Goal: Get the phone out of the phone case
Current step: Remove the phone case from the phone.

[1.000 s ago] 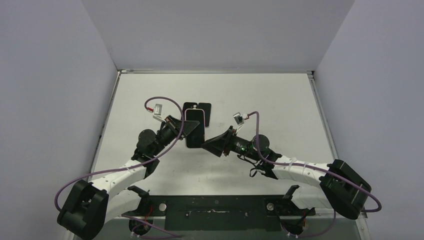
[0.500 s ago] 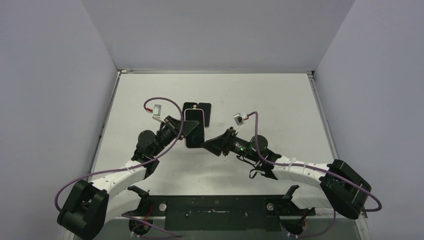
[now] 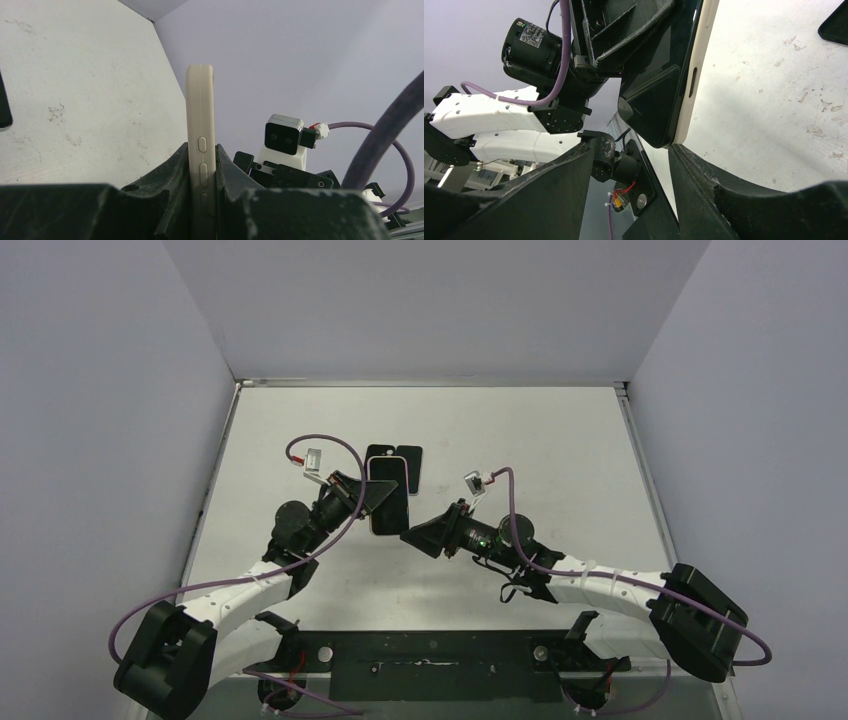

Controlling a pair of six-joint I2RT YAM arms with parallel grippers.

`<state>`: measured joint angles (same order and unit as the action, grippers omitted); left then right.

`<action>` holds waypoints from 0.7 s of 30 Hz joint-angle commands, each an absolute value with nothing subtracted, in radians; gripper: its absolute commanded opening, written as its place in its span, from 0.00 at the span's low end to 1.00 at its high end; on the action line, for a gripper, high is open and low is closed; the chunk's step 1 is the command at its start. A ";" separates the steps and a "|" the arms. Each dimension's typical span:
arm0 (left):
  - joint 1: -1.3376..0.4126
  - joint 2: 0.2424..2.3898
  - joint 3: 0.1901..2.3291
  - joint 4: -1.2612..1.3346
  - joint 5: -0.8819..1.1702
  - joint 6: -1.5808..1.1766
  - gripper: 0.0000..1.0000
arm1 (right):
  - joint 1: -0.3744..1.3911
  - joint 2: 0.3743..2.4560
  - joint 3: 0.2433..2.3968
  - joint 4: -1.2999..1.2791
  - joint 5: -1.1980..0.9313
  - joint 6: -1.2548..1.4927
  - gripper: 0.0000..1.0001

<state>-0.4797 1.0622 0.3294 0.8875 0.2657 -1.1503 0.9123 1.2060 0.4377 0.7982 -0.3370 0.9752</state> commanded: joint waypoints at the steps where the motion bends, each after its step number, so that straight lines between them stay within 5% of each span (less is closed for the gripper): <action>1: -0.477 1.032 0.345 1.015 0.256 -1.168 0.00 | 0.924 1.184 0.481 0.837 -0.326 0.950 0.57; 21: -0.567 1.048 0.311 1.071 0.253 -1.208 0.00 | 0.915 1.248 0.518 0.963 -0.333 0.945 0.56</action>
<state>-0.5091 1.0622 0.3141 0.9344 0.2085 -1.1446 0.9161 1.2293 0.4511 0.8215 -0.3363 0.9539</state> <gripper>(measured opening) 0.156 0.564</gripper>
